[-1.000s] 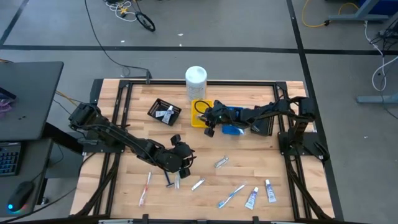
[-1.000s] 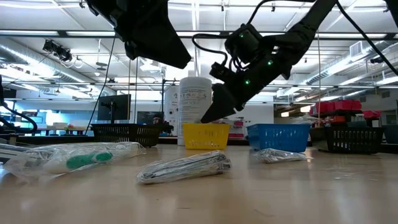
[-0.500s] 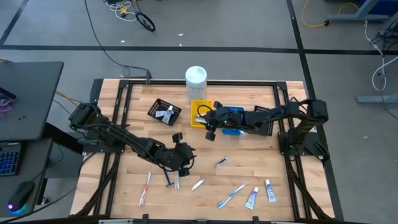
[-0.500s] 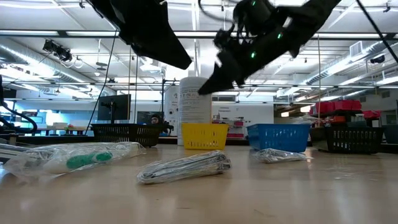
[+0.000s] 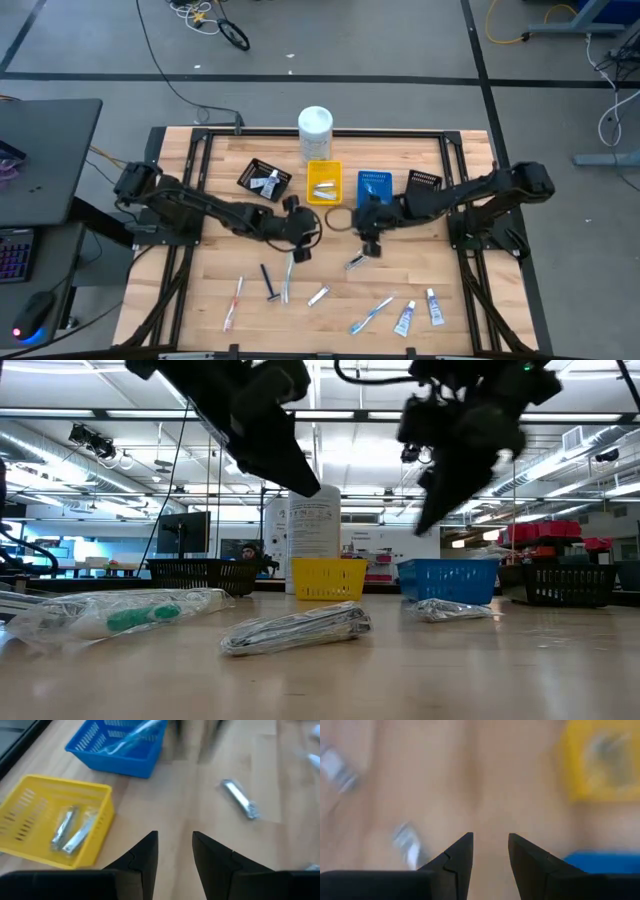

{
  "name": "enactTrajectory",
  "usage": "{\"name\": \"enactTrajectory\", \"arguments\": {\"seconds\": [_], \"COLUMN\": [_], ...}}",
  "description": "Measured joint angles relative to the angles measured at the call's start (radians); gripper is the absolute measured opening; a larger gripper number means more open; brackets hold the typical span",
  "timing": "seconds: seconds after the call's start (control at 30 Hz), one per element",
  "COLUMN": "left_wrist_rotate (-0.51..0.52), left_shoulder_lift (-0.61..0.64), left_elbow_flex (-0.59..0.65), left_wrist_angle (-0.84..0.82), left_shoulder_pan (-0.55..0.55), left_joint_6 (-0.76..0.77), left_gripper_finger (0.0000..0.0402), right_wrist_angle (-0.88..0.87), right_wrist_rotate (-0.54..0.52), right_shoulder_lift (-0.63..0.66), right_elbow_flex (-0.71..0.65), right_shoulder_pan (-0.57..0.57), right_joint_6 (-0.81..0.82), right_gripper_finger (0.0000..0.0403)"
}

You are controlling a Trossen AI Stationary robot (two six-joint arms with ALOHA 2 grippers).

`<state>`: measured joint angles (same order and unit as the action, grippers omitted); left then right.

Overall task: Pick & Place Travel size toiletries
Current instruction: Put the blue toothbrush into the blue bin

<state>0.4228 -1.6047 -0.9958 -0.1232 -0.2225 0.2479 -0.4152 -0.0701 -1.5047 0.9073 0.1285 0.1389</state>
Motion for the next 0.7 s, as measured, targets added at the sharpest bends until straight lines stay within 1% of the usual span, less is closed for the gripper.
{"name": "enactTrajectory", "arguments": {"seconds": [0.1, 0.23, 0.33, 0.47, 0.57, 0.7], "left_wrist_rotate": [-0.009, -0.010, -0.010, -0.034, -0.055, -0.050], "left_shoulder_lift": [0.000, 0.000, 0.000, 0.000, 0.000, 0.000], "left_elbow_flex": [0.000, 0.000, 0.000, 0.000, 0.000, 0.000], "left_wrist_angle": [0.000, 0.002, 0.002, 0.006, 0.011, 0.010], "left_shoulder_pan": [0.041, 0.088, 0.114, 0.143, 0.158, 0.169], "left_joint_6": [-0.025, -0.047, -0.061, -0.070, -0.070, -0.065], "left_gripper_finger": [0.0128, 0.0128, 0.0128, 0.0128, 0.0128, 0.0128], "right_wrist_angle": [-0.069, -0.039, 0.008, 0.096, 0.176, 0.341], "right_wrist_rotate": [0.101, 0.155, 0.178, 0.175, 0.176, 0.176], "right_shoulder_lift": [0.000, -0.003, -0.008, -0.008, -0.008, -0.008], "right_elbow_flex": [0.000, 0.000, 0.000, -0.003, -0.029, -0.120], "right_shoulder_pan": [0.059, 0.166, 0.251, 0.337, 0.379, 0.427], "right_joint_6": [0.068, 0.065, 0.029, 0.024, 0.070, 0.160], "right_gripper_finger": [0.0134, 0.0134, 0.0134, 0.0134, 0.0134, 0.0133]}}
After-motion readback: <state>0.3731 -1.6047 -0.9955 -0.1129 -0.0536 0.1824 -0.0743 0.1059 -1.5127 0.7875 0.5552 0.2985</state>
